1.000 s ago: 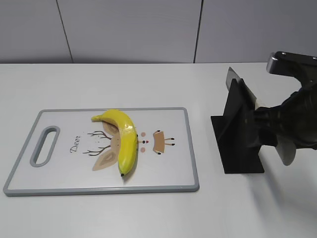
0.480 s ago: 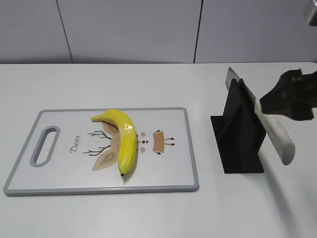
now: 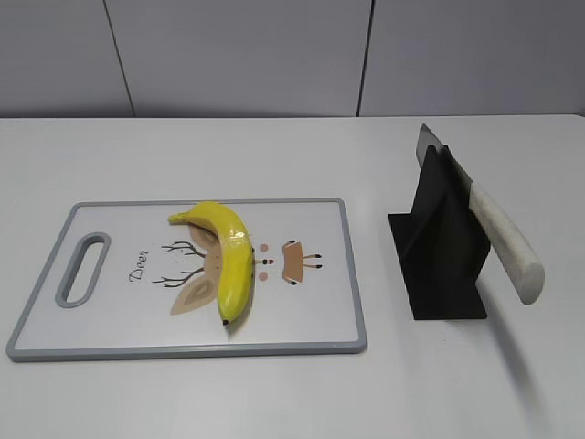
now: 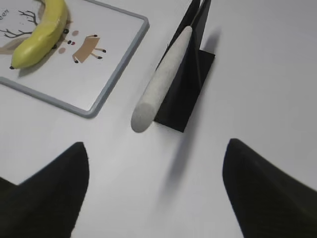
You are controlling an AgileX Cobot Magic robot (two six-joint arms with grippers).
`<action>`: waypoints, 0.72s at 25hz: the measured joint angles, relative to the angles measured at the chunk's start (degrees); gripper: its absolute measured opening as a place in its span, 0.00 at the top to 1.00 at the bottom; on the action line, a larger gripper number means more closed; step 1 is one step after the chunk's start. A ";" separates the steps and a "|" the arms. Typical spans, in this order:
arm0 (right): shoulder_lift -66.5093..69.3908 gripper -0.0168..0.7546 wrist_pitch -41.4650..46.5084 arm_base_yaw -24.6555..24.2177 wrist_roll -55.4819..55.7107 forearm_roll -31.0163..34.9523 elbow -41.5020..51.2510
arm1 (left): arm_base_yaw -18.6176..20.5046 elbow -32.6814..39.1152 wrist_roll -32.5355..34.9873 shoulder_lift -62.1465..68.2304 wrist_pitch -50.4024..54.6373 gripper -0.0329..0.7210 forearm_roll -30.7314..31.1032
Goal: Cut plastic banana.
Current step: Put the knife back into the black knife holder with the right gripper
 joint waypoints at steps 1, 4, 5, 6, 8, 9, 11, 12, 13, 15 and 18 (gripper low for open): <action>-2.80 0.15 0.74 0.00 -0.88 0.00 1.22 | 0.00 0.00 0.00 0.00 0.00 0.18 0.00; -9.84 0.19 4.66 0.00 -2.59 -0.06 3.19 | 0.00 0.00 0.00 0.00 0.00 0.18 0.00; -11.55 0.20 6.09 0.00 -2.71 -0.21 3.51 | 0.00 0.00 0.00 0.00 0.00 0.18 0.00; -13.42 0.21 7.77 0.00 -2.86 -0.36 3.84 | 0.00 0.00 0.00 0.00 0.00 0.18 0.00; -16.60 0.21 10.42 0.00 -2.99 -0.63 4.53 | 0.00 0.00 0.00 0.00 0.00 0.18 0.00; -17.78 0.21 11.13 0.00 -3.00 -0.80 5.08 | 0.00 0.00 0.00 0.00 0.00 0.18 0.00; -20.29 0.21 11.91 0.00 -3.05 -1.22 6.52 | 0.00 0.00 0.00 0.00 0.00 0.19 0.00; -21.26 0.21 12.26 0.00 -3.05 -1.22 6.82 | 0.00 0.00 0.00 0.00 0.00 0.19 0.00; -22.08 0.21 12.44 0.00 -3.05 -1.22 6.97 | 0.00 0.00 0.00 0.00 0.00 0.19 0.00; -24.02 0.21 12.51 0.00 -3.05 -1.22 6.97 | 0.00 0.00 0.00 0.00 0.00 0.19 0.00; -26.58 0.21 12.58 0.00 -3.05 -1.22 6.97 | 0.00 0.00 0.00 0.00 0.00 0.19 0.00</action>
